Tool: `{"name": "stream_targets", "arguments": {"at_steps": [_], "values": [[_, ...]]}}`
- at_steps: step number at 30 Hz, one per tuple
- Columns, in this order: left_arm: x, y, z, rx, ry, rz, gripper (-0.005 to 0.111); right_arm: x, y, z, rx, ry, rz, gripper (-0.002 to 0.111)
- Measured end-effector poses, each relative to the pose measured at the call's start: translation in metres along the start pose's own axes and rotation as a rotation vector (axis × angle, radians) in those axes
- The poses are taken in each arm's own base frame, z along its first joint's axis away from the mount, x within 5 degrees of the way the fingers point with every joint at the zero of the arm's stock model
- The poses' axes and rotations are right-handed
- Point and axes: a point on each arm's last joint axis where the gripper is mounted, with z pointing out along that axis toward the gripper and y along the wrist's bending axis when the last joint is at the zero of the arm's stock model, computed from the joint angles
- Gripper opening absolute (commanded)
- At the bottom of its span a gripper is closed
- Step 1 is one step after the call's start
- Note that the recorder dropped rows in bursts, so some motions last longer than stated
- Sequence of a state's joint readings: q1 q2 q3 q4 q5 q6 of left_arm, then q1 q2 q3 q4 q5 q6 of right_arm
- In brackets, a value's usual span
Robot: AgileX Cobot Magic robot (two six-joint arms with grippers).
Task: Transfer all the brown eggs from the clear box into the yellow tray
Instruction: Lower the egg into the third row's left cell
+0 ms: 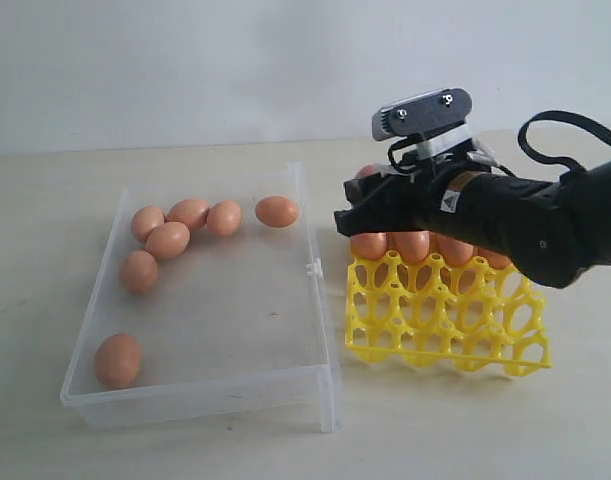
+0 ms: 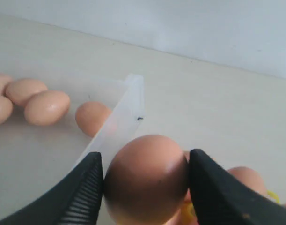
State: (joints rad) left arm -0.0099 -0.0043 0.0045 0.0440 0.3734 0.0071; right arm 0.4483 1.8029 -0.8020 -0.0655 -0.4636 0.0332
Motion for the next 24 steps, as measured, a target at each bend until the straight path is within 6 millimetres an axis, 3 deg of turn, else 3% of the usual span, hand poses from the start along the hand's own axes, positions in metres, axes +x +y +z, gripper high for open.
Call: {"name": "stream_targets", "arguments": {"at_steps": [9,24], "values": [[0.000,0.000,0.000,0.000,0.000,0.000,0.000,0.023,-0.007,-0.009,0.003,0.015,-0.019,0.000],[0.000,0.000,0.000,0.000,0.000,0.000,0.000,0.053,-0.006,0.008,-0.013,0.074,-0.026,0.000]]}}
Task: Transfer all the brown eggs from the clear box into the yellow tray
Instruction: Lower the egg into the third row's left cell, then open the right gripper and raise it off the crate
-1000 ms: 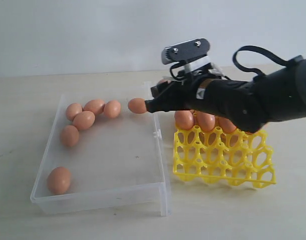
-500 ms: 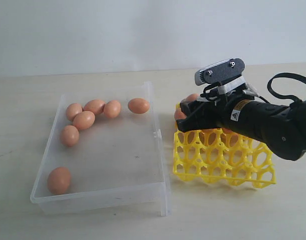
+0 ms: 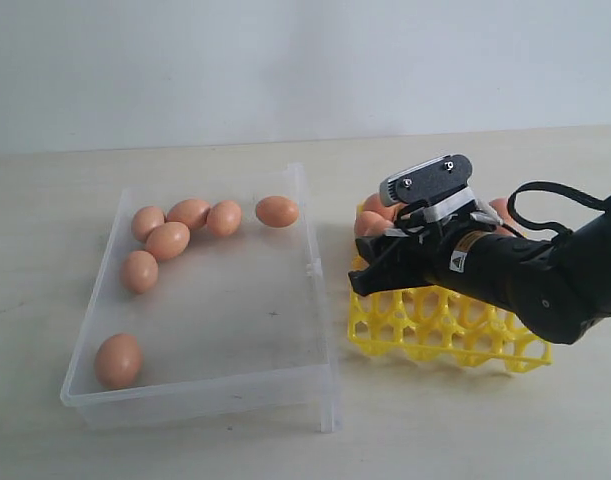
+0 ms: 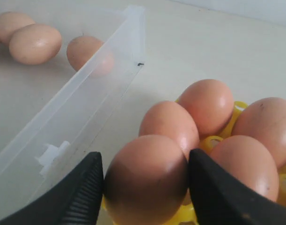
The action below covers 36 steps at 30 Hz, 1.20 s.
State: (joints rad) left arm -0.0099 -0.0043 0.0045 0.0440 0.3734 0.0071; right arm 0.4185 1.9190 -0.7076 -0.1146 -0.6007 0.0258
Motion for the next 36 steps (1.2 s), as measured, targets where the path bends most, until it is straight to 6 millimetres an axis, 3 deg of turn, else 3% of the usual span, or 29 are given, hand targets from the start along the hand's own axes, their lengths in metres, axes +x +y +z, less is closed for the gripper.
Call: {"name": "stream_targets", "arguments": {"at_steps": [9,12,16,19,21,26,29,33,36], "values": [[0.000,0.000,0.000,0.000,0.000,0.000,0.000,0.001,0.001,0.000,-0.008,0.011,-0.011,0.004],[0.000,0.000,0.000,0.000,0.000,0.000,0.000,0.001,0.002,0.000,-0.020,0.012,-0.016,0.020],[0.000,0.000,0.000,0.000,0.000,0.000,0.000,0.001,0.003,0.000,-0.035,0.013,-0.012,0.050],[0.000,0.000,0.000,0.000,0.000,0.000,0.000,0.001,0.004,0.000,-0.040,0.013,-0.014,0.064],[0.000,0.000,0.000,0.000,0.000,0.000,0.000,0.000,0.004,-0.001,-0.041,0.011,-0.014,0.066],[0.000,0.000,0.000,0.000,0.000,0.000,0.000,-0.011,0.003,-0.010,-0.035,0.000,-0.055,0.063],[0.000,0.000,0.000,0.000,0.000,0.000,0.000,-0.027,0.002,-0.023,-0.020,-0.015,-0.082,0.043],[0.000,0.000,0.000,0.000,0.000,0.000,0.000,-0.068,0.002,-0.044,0.003,-0.036,-0.104,0.000],[0.000,0.000,0.000,0.000,0.000,0.000,0.000,-0.110,0.013,-0.055,0.000,-0.013,-0.108,0.000]]}}
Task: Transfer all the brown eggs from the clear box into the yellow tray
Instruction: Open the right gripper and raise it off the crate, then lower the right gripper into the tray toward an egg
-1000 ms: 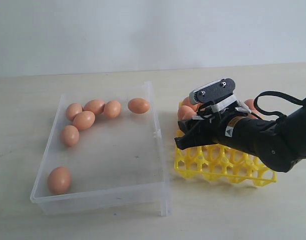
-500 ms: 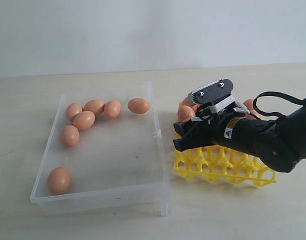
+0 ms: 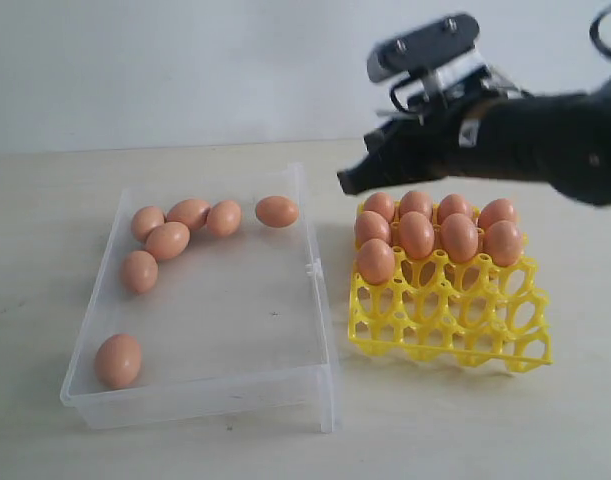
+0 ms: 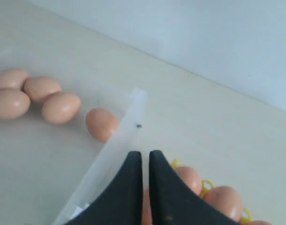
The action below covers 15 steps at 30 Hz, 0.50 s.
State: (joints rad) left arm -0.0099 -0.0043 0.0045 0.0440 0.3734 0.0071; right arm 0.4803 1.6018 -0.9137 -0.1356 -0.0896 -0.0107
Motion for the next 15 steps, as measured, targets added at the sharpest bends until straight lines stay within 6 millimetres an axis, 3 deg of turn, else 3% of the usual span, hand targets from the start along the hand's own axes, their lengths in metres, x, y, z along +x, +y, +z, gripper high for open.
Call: {"name": "stream_targets", "arguments": {"at_steps": [4,7,11,15], "values": [[0.000,0.000,0.000,0.000,0.000,0.000,0.000,-0.058,0.026,-0.005,-0.070,0.053,0.056,0.000],[0.000,0.000,0.000,0.000,0.000,0.000,0.000,-0.084,0.057,0.001,-0.161,0.122,0.081,0.000],[0.000,0.000,0.000,0.000,0.000,0.000,0.000,-0.089,0.098,0.029,-0.262,0.202,0.079,0.006],[0.000,0.000,0.000,0.000,0.000,0.000,0.000,-0.065,0.128,0.069,-0.321,0.350,0.112,0.033]]}}
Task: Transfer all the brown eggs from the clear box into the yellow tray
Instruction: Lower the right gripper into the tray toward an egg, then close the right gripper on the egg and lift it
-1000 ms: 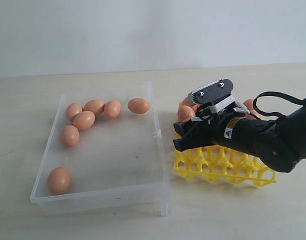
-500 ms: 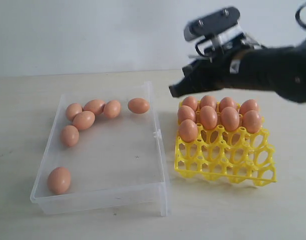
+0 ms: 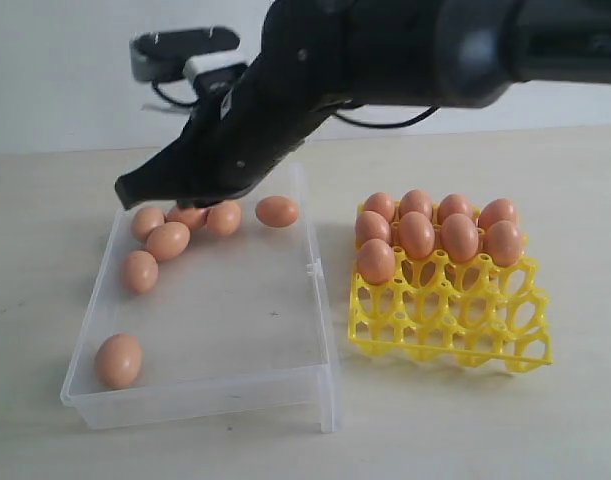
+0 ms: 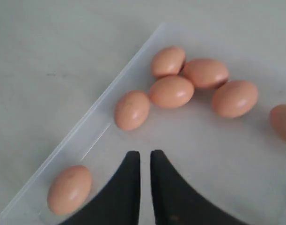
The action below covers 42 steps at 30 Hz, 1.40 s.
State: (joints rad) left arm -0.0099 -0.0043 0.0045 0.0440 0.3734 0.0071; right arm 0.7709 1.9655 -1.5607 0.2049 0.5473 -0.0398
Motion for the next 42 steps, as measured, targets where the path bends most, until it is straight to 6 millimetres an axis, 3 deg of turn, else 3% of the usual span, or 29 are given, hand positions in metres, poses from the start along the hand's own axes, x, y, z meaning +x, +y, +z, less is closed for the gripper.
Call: {"name": "stream_targets", "arguments": {"at_steps": [1,4,8,12,17,26,42], "values": [[0.000,0.000,0.000,0.000,0.000,0.000,0.000,0.002,0.001,0.010,-0.011,0.026,0.025,0.045],[0.000,0.000,0.000,0.000,0.000,0.000,0.000,0.006,0.000,0.045,-0.040,0.095,0.146,0.065],[0.000,0.000,0.000,0.000,0.000,0.000,0.000,0.008,0.001,0.086,-0.070,0.151,0.258,0.068],[0.000,0.000,0.000,0.000,0.000,0.000,0.000,0.001,0.001,0.109,-0.083,0.141,0.289,0.068],[0.000,0.000,0.000,0.000,0.000,0.000,0.000,-0.010,0.002,0.124,-0.091,0.114,0.289,0.066],[0.000,0.000,0.000,0.000,0.000,0.000,0.000,-0.005,-0.005,0.144,-0.065,0.155,0.279,0.064],[0.000,0.000,0.000,0.000,0.000,0.000,0.000,-0.003,-0.010,0.153,-0.061,0.135,0.291,0.064]]}}
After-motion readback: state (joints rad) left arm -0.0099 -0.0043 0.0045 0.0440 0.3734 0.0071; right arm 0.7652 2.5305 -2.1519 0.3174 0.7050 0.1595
